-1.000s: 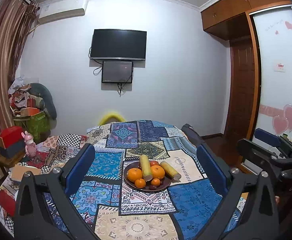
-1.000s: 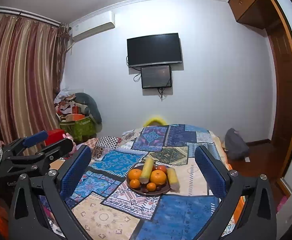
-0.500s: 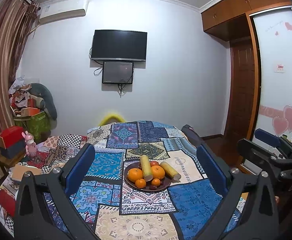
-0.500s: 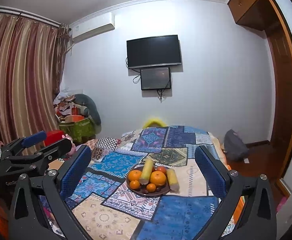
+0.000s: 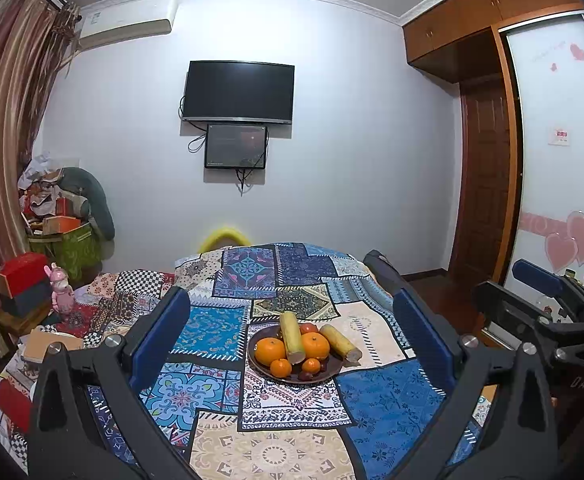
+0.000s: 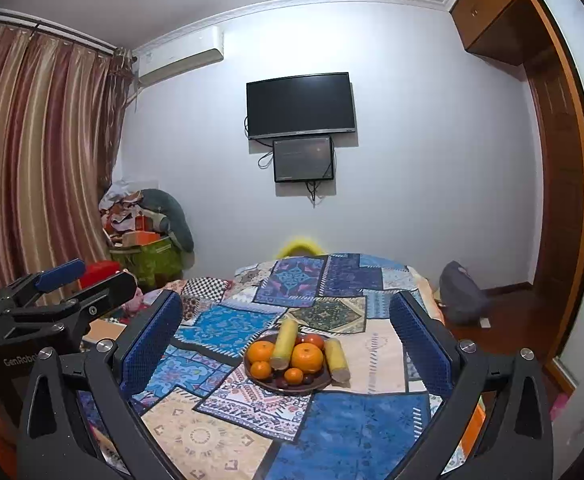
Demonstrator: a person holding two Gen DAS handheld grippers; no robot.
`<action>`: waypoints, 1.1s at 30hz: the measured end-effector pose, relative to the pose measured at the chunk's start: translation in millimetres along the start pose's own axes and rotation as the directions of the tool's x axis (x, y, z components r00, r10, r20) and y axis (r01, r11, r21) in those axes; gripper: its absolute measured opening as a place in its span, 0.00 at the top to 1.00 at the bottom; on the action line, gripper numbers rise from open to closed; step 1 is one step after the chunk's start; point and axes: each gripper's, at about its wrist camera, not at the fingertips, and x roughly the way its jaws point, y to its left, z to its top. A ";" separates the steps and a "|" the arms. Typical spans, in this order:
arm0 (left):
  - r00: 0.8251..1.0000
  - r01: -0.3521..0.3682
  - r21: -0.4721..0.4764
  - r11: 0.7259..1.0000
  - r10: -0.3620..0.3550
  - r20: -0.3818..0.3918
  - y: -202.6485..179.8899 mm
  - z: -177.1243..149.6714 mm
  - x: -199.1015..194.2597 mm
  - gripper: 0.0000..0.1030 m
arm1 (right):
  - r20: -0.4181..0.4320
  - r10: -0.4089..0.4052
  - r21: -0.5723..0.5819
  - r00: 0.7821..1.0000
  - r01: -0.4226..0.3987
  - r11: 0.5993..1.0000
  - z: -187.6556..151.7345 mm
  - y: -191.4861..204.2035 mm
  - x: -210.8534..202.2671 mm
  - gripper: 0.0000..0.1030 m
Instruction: Organize fruits
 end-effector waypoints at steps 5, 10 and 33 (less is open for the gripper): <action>1.000 0.010 0.003 1.000 -0.010 -0.011 -1.8 -1.2 1.2 0.00 | -0.002 0.001 0.004 1.000 -0.001 1.000 1.5 0.4 -0.3 0.00; 1.000 0.017 0.001 1.000 -0.017 -0.015 -2.3 -2.0 2.4 0.00 | 0.000 -0.002 -0.001 1.000 0.002 1.000 1.8 0.7 -0.2 0.00; 0.999 0.031 -0.002 1.000 -0.031 -0.022 -2.0 -2.0 3.5 0.00 | 0.007 -0.019 0.000 1.000 0.019 1.000 1.8 -2.6 -0.3 0.00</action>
